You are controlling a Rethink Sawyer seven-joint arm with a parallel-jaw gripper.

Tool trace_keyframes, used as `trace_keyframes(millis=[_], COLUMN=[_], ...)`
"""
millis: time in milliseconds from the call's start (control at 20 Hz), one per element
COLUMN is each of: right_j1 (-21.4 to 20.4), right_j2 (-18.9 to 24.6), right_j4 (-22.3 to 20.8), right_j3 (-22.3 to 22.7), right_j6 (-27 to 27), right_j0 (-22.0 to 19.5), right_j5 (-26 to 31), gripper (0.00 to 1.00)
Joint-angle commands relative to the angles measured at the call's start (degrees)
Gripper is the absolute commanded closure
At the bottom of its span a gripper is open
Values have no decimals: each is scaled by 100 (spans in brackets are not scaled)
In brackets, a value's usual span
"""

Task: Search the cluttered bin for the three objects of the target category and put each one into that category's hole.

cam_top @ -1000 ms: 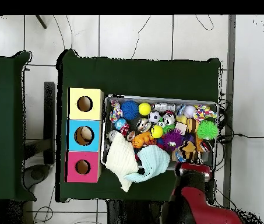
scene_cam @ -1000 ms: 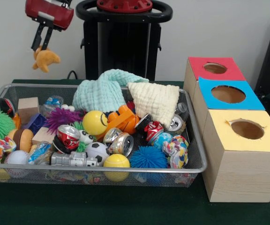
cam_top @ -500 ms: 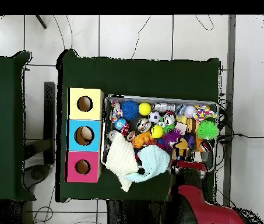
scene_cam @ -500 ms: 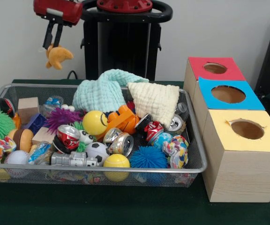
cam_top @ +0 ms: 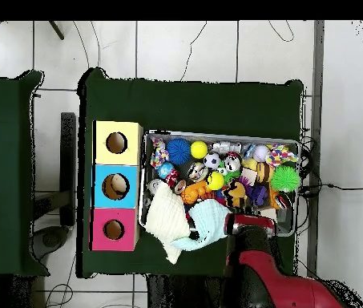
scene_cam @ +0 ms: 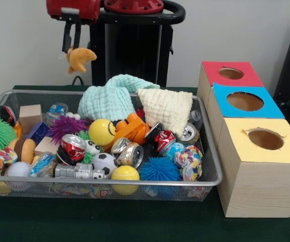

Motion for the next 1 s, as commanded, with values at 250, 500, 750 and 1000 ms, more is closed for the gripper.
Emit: trace_keyframes(millis=[250, 500, 750, 1000], right_j1=[88, 150, 81, 150], right_j2=[1242, 738, 666, 303], right_j4=[397, 740, 964, 1285], right_j3=[569, 449, 447, 312], right_j6=[1192, 1165, 1171, 1151], right_j0=[-290, 311, 465, 938], right_j5=[532, 448, 467, 367], gripper=[100, 100, 100, 100])
